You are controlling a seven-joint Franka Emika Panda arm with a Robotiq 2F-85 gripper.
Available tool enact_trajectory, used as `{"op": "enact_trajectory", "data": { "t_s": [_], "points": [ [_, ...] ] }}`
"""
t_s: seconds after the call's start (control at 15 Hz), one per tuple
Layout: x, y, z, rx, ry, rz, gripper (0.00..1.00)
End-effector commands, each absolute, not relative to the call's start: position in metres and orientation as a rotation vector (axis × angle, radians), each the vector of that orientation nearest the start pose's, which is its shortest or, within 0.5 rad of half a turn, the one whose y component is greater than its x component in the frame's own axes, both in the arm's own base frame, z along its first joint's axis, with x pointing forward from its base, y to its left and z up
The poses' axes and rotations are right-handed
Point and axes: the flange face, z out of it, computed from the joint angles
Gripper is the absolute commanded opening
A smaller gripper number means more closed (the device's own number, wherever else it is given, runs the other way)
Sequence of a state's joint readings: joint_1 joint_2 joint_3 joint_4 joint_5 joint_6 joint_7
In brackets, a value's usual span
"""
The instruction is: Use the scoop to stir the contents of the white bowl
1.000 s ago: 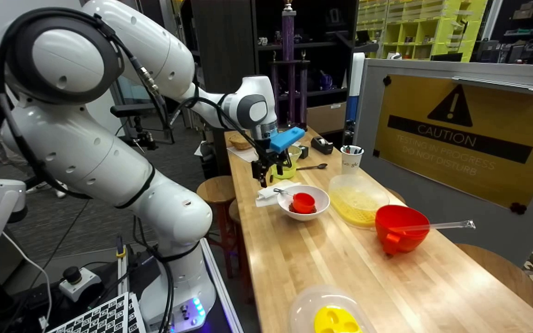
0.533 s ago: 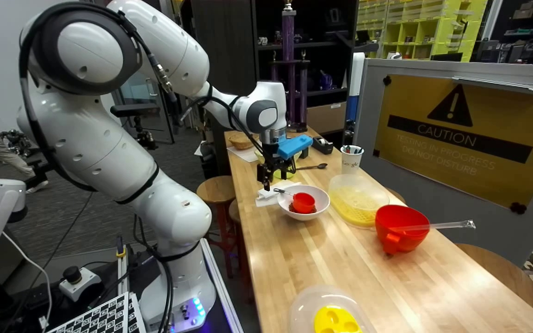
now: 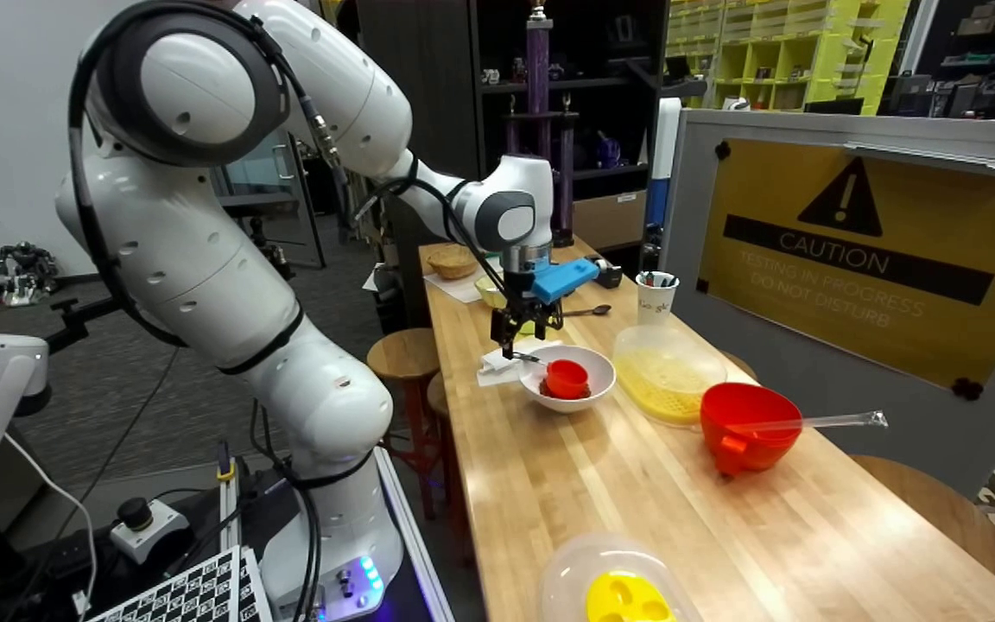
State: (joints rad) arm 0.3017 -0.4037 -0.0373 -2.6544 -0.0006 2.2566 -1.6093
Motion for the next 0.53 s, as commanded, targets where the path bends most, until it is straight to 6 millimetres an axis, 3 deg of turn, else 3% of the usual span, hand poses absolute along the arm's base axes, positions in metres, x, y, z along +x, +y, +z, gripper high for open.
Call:
{"op": "enact_trajectory", "data": {
  "t_s": [0.0,0.47],
  "points": [
    [0.393,0.094,0.374,1.877,2.543,0.057,1.0],
    [0.408,0.08,0.371,1.9,2.546,0.063,1.0]
  ]
}}
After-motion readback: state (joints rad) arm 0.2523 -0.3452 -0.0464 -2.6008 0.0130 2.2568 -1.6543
